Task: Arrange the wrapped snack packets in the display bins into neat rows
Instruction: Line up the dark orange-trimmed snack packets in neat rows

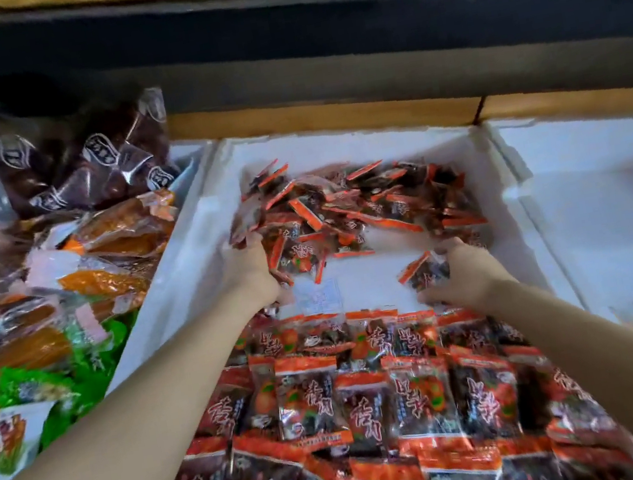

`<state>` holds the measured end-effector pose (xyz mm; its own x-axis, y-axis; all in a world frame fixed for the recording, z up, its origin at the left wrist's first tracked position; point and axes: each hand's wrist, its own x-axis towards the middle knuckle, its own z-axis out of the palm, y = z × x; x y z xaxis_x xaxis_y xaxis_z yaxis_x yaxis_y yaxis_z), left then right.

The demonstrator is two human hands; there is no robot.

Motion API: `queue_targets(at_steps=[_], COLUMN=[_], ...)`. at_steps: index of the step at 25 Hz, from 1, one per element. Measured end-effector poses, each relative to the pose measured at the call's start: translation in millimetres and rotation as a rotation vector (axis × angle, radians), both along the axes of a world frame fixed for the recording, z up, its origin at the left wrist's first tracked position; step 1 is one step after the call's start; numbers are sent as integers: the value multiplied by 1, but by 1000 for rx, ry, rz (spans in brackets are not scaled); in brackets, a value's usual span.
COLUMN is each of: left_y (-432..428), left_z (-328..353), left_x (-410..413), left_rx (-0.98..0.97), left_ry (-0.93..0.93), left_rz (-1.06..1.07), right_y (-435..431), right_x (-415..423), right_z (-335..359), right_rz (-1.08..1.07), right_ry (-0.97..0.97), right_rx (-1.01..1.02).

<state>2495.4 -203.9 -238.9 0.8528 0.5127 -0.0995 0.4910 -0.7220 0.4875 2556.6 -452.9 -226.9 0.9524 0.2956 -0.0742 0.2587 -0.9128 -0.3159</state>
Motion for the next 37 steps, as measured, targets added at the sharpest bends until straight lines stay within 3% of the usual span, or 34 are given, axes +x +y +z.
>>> queue_targets(at_steps=[4,7,9,12,15,19,21,25,28,30,34,37], left_y=[-2,-5,-15,-38,-69,-100,-104,-90,-69,-58,-48,-46], left_z=[5,9,18,34,36,34,37,25,21,18,9,6], left_x=[-6,-8,-16,-39,-61,-82,-94,-99,-95,-93,-91,-90], left_rx=[-42,-184,-305,-356,-698,-1207,-1353,-1168,-1071,-1076,-1115,-1123], left_ry=[-146,-461,-636,-770,-677,-548,-537,-559,-589,-595,-572,-558], left_rz=[-27,-3,58,185,361,466,449,407,458,454,433,404], right_y=[17,31,41,49,45,41,41,55,73,87,114,119], right_x=[1,3,-4,-36,-72,-89,-91,-75,-20,17,51,57], right_z=[8,12,21,43,53,42,41,45,32,21,5,0], right_rz=[66,54,70,79,125,193,230,338,261,260,265,223], right_ry=[-37,-166,-203,-20,312,394,384,371,37,-101,-45,-174], right_rx=[87,179,353,708,895,755,619,534,527,357,-42,-130])
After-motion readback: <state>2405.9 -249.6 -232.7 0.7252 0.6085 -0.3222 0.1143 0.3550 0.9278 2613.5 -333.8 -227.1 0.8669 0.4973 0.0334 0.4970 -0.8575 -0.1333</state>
